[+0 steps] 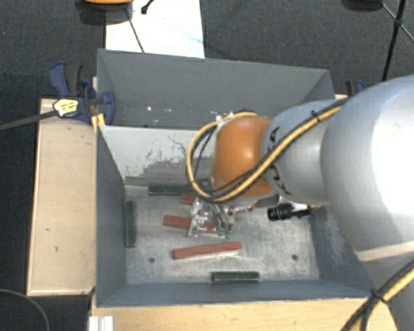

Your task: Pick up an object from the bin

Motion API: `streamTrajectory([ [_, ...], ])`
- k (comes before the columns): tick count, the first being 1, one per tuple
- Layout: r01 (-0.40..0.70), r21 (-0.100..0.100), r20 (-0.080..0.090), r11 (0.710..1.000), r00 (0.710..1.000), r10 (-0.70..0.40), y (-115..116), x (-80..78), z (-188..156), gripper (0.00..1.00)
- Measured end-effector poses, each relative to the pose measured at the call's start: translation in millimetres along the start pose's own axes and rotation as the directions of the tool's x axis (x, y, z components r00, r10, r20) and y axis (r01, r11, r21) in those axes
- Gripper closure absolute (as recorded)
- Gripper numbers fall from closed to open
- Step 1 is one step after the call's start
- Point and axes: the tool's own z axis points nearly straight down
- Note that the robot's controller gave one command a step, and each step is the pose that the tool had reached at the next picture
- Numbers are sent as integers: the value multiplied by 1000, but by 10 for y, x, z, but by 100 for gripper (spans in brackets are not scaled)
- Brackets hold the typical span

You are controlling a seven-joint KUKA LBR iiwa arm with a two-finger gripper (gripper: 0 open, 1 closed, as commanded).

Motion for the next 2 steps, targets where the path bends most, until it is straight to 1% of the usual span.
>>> streamTrajectory([
  [1, -1, 0, 0, 1000, 1000, 1, 0, 0, 0, 100],
  [2, 65, 3, -6, 998, 998, -65, -28, 15, -1324, 100],
])
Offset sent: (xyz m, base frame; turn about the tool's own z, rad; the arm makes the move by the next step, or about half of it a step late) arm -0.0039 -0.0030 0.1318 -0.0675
